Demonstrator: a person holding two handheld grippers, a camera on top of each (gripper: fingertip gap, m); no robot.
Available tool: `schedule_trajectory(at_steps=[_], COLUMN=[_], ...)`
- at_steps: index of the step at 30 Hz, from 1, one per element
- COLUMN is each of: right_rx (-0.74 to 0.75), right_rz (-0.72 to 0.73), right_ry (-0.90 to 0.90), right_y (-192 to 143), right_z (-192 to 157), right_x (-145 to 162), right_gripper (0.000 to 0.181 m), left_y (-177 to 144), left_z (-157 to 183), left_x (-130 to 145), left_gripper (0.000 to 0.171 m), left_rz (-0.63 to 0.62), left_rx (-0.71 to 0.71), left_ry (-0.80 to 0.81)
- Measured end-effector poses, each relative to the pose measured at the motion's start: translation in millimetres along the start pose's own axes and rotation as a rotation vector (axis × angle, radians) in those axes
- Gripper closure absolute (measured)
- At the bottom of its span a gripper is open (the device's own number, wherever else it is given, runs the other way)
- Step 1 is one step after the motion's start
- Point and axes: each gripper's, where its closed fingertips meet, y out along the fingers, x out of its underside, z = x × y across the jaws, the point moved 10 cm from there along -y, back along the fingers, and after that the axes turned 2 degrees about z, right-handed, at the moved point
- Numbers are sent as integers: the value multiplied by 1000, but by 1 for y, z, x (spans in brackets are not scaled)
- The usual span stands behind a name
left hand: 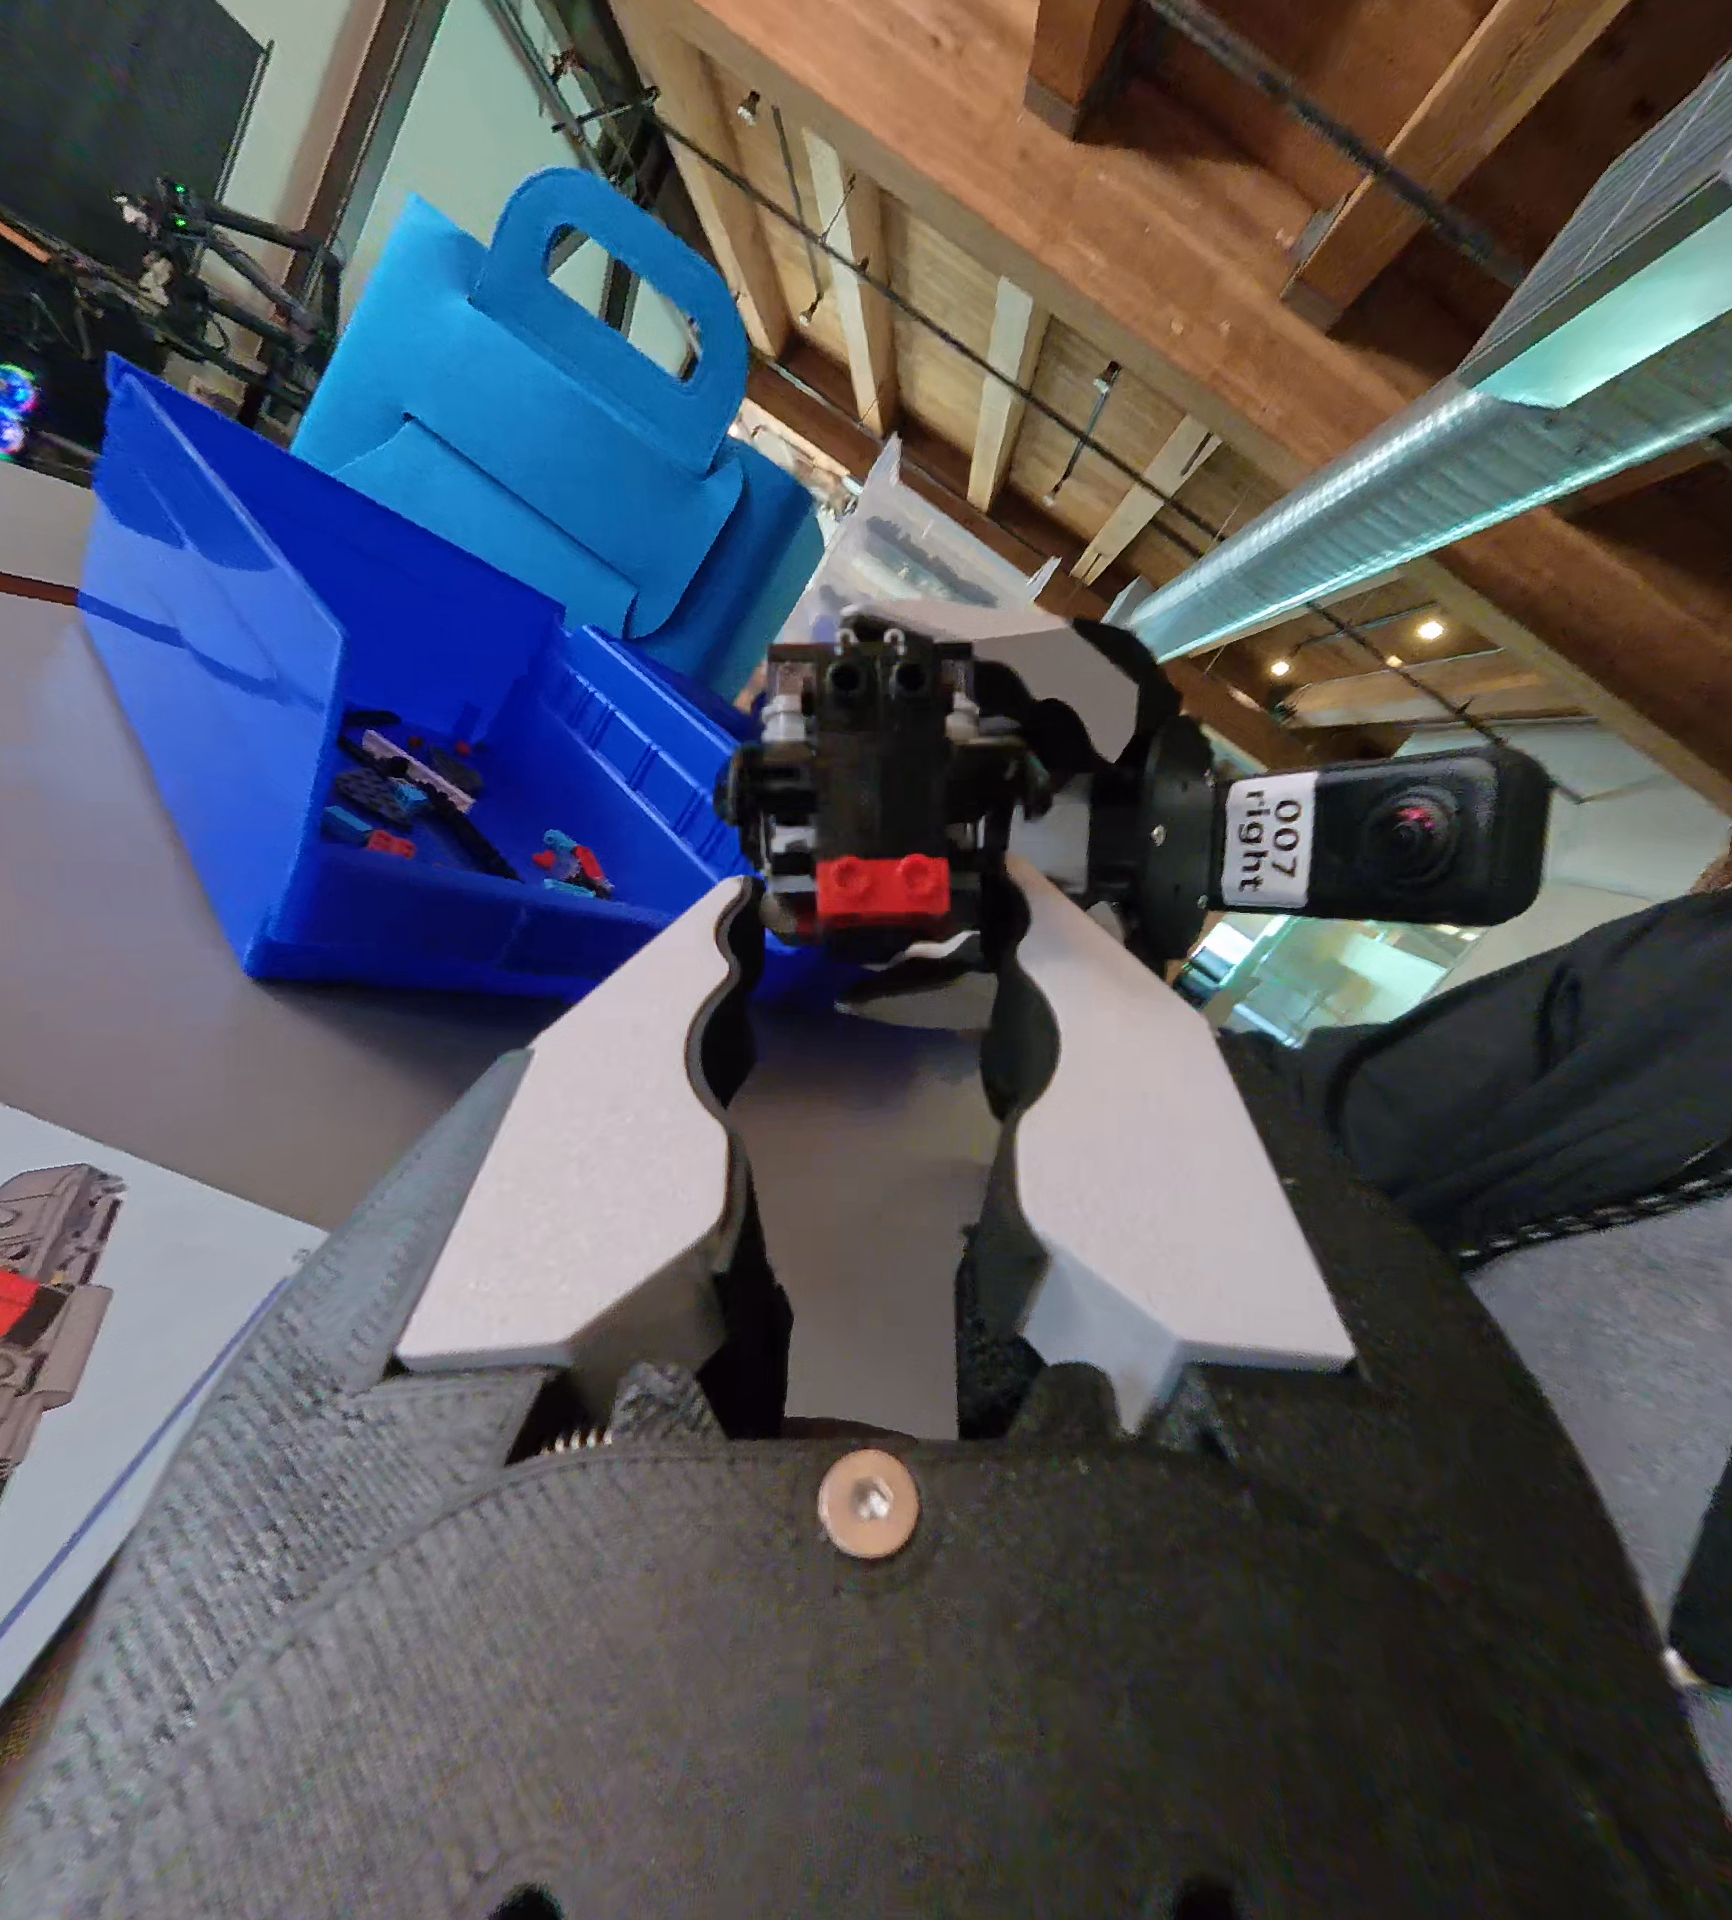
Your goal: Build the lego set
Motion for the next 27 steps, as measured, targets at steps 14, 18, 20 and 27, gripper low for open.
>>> schedule_trajectory(at_steps=[14,18,20,27], right_rx=[96,82,58,-126], right_rz=[180,200,200,213], right_ry=[213,313,403,1027], right_y=[-27,-31,-35,-52], right_z=[6,9,11,23], right_x=[18,25,28,37], right_gripper=[93,93,95,103], left_y=[5,11,13,9], left_z=[-14,-14,-14,-19], left_x=[-6,-13,-19,-34], left_gripper=[128,128,128,128], left_rz=[156,139,136,71], left_rx=[334,392,407,346], left_ry=[-316,-295,-249,-6])
